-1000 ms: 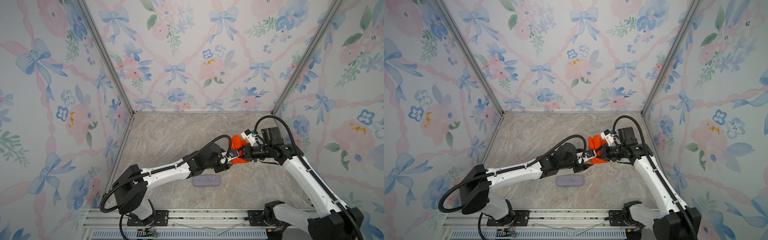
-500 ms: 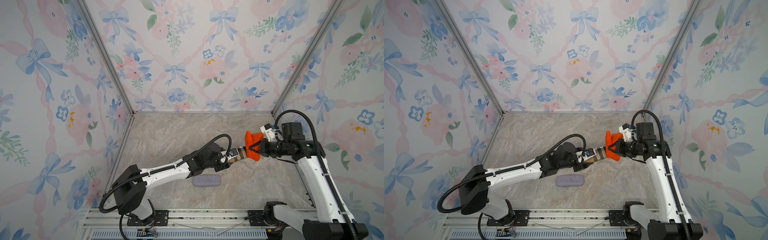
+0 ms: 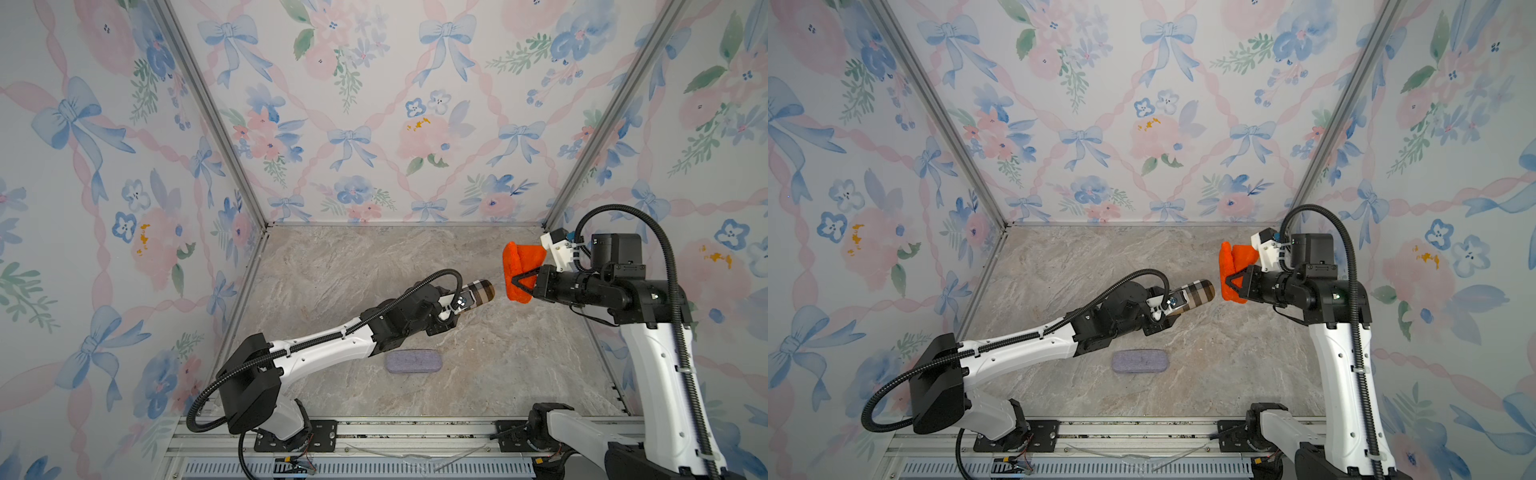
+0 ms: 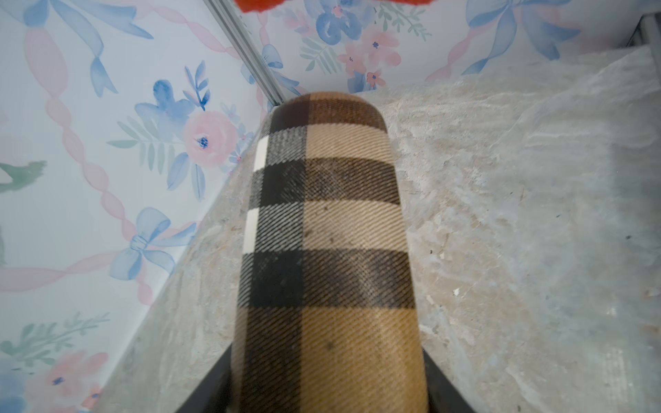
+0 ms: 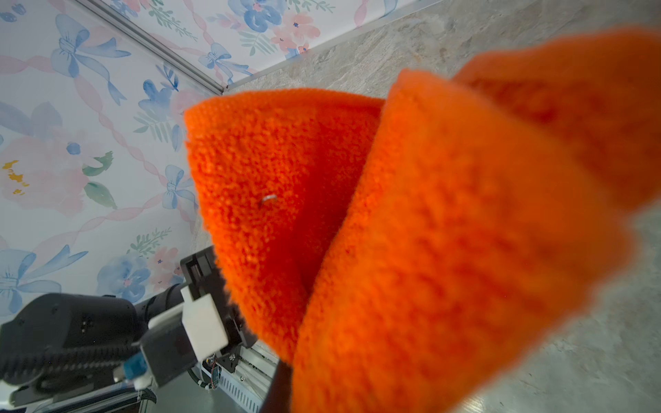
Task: Wipe the eyeglass case
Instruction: Wipe the dirt from the eyeglass case.
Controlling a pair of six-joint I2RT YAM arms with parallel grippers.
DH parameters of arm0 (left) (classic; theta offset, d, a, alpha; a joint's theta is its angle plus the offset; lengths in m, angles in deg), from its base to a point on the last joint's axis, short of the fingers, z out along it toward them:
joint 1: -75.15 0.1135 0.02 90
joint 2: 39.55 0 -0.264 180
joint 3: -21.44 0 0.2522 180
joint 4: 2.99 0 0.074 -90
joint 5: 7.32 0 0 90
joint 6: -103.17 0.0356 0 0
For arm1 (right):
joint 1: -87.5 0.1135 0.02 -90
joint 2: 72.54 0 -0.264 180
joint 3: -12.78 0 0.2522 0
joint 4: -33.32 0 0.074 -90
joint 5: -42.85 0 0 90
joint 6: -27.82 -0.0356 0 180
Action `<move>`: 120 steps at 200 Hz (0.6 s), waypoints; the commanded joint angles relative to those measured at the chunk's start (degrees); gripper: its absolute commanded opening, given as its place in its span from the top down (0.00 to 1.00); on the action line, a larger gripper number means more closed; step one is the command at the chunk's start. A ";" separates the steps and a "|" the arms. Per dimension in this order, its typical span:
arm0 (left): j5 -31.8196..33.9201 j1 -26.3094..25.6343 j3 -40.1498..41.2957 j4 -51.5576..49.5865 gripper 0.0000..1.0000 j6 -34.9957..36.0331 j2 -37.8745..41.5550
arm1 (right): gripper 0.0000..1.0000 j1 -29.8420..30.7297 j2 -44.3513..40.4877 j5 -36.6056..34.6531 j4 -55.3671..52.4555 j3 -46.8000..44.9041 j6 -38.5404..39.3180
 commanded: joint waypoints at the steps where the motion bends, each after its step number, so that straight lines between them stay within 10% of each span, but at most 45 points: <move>1: 9.28 -2.82 -2.93 0.15 0.74 11.69 -1.01 | 1.00 4.18 4.53 -0.57 -2.07 7.19 -0.23; 69: 26.85 -9.26 -0.96 9.10 0.76 34.01 -4.13 | 1.00 21.19 18.53 -9.89 -11.10 17.79 3.97; 120: 28.31 -8.97 0.92 12.47 0.76 36.00 -2.50 | 1.00 23.09 18.42 -12.26 -12.03 9.74 4.08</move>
